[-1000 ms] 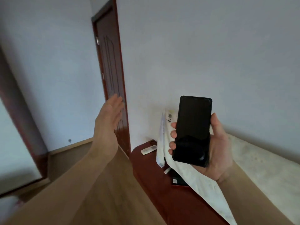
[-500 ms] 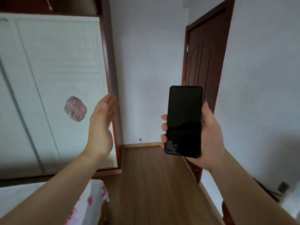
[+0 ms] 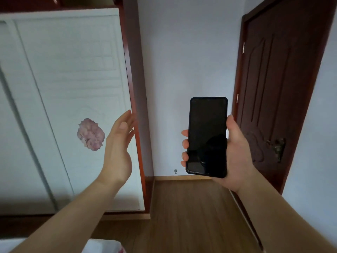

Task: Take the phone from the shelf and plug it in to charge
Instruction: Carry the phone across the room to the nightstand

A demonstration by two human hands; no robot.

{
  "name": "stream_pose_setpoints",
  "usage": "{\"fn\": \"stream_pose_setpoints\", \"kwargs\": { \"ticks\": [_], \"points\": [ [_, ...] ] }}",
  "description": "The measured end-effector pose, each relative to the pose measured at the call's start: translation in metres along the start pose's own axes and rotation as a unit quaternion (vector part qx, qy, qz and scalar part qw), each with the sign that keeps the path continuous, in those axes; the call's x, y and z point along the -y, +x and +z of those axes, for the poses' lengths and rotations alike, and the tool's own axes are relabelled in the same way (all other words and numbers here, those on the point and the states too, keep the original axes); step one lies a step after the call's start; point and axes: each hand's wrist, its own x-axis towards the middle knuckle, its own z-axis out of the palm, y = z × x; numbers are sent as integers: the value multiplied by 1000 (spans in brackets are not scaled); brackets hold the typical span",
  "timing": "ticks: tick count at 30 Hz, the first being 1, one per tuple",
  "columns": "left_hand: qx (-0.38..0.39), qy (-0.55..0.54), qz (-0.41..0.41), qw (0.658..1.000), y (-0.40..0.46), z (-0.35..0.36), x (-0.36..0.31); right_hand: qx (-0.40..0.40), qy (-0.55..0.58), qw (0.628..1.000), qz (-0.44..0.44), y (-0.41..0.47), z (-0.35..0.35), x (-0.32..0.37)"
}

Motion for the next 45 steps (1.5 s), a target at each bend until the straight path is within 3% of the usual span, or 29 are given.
{"fn": "stream_pose_setpoints", "kwargs": {
  "ticks": [10, 16, 21, 28, 34, 41, 45],
  "points": [
    [-56, 45, 23, 997, 208, 50, 118, 66, 15, 997, 44, 232, -134, 88],
    [-81, 58, 29, 995, 291, 36, 185, 74, 16, 995, 68, 333, -185, 91],
    [-90, 79, 56, 991, 365, -16, 248, 87, 1, 993, 81, 435, -211, 81],
    [-177, 79, 108, 975, 477, -103, 277, 137, 19, 983, 116, 611, -181, 42],
    [-214, 169, 124, 954, 516, -175, 270, 230, 12, 961, 153, 730, -152, -11],
    [-302, 294, 143, 895, 518, -266, 247, 399, 102, 871, 267, 839, -97, -83],
    [-370, 351, 160, 845, 512, -298, 231, 438, 130, 833, 311, 882, -58, -124]
  ]
}}
